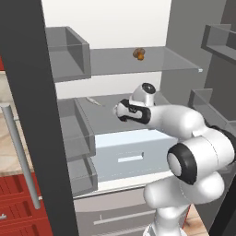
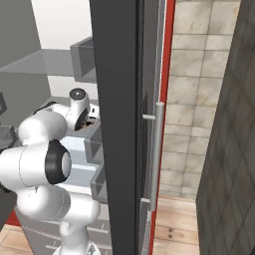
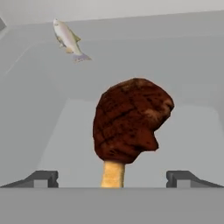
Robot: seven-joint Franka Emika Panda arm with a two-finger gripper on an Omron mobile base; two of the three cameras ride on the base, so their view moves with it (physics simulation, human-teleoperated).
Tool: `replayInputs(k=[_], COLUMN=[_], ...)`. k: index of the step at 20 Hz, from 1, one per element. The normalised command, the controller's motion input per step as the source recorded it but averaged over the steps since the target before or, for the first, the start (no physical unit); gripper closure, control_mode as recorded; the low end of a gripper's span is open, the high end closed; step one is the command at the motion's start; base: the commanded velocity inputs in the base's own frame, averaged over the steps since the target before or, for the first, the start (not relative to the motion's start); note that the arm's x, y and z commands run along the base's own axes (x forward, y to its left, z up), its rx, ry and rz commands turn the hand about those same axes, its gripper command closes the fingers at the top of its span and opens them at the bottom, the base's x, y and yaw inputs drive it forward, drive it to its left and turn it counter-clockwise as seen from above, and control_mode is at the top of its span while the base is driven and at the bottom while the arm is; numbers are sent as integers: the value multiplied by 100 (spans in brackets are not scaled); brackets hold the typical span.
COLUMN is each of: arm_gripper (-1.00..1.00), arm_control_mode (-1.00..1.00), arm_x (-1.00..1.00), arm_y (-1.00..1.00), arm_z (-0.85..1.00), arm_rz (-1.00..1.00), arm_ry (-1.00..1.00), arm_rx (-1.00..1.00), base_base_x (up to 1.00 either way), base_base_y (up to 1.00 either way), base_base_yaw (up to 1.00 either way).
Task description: Transport the steak and avocado to the fridge. Place the steak on the rack containing meat and place the avocado on the rack containing the vegetable, ensuring meats and vegetables are on different racks.
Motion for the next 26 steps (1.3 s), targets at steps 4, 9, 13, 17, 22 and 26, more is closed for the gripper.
replayInputs(k=[4, 9, 13, 17, 22, 26], arm_gripper=[-100, -100, -100, -100, -100, -100], arm_control_mode=[-100, -100, -100, -100, -100, -100], arm_x=[-51, -75, -85, -93, -87, -100], arm_y=[0, 0, 0, 0, 0, 0], arm_z=[70, 38, 35, 45, 96, 99], arm_rz=[-3, -2, -2, -5, -7, 0], arm_ry=[-3, -1, -2, -4, 2, 1], arm_rx=[0, -3, -2, 0, 0, 0], base_base_x=[0, 0, 0, 0, 0, 0], base_base_y=[0, 0, 0, 0, 0, 0], base_base_yaw=[0, 0, 0, 0, 0, 0])
